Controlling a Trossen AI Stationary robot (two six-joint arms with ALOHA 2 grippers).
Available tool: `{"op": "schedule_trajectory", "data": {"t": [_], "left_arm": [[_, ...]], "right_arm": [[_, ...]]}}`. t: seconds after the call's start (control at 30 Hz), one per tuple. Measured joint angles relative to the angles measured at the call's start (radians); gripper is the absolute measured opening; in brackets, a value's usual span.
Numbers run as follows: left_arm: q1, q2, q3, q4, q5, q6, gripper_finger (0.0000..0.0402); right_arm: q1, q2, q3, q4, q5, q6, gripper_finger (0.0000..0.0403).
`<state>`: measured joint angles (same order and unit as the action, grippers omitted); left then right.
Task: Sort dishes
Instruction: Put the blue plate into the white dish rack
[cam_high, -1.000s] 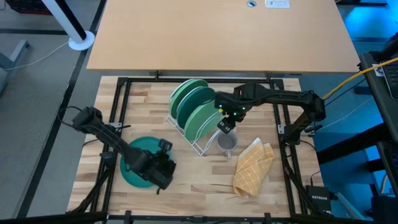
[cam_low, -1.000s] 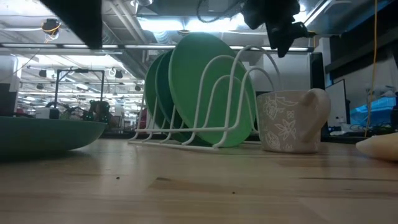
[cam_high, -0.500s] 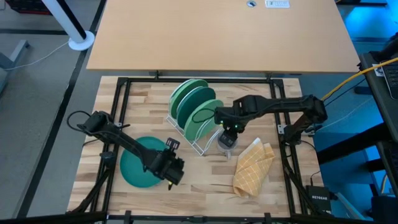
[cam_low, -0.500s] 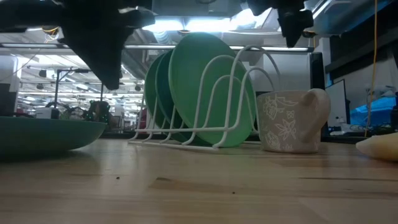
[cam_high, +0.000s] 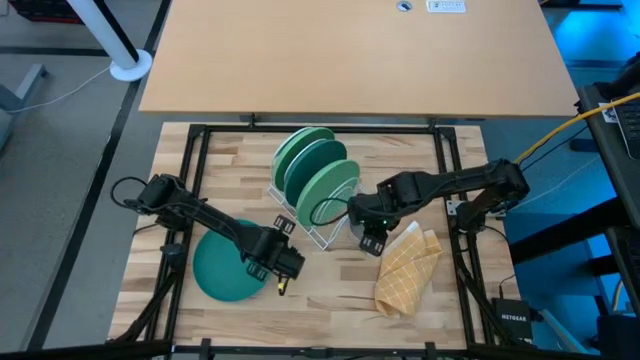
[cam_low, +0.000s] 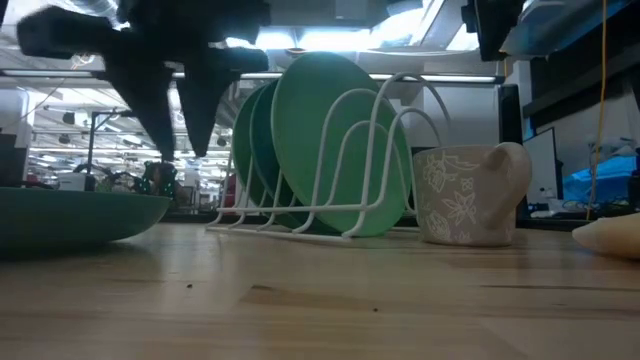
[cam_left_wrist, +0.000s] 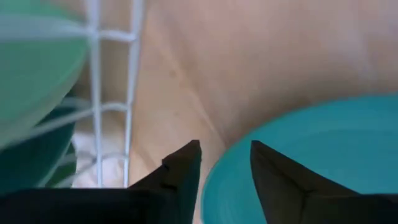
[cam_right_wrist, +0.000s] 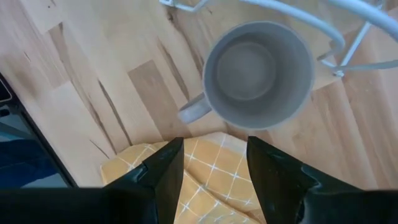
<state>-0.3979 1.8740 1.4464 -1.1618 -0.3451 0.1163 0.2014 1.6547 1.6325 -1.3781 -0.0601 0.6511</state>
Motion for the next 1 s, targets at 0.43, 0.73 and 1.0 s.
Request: {"op": "schedule_trajectory", "data": {"t": [0.43, 0.73, 1.0], "left_arm": [[0.049, 0.000, 0.000, 0.011, 0.121, 0.364, 0.0135], [0.079, 0.072, 0.000, 0.020, 0.186, 0.459, 0.0124], [0.078, 0.161, 0.000, 0.019, 0.193, 0.546, 0.0111]], "right_arm": [[0.146, 0.000, 0.000, 0.031, 0.001, 0.084, 0.0179], [0.259, 0.000, 0.000, 0.155, 0.001, 0.086, 0.0179], [0.340, 0.000, 0.000, 0.211, 0.036, 0.086, 0.0179]]}}
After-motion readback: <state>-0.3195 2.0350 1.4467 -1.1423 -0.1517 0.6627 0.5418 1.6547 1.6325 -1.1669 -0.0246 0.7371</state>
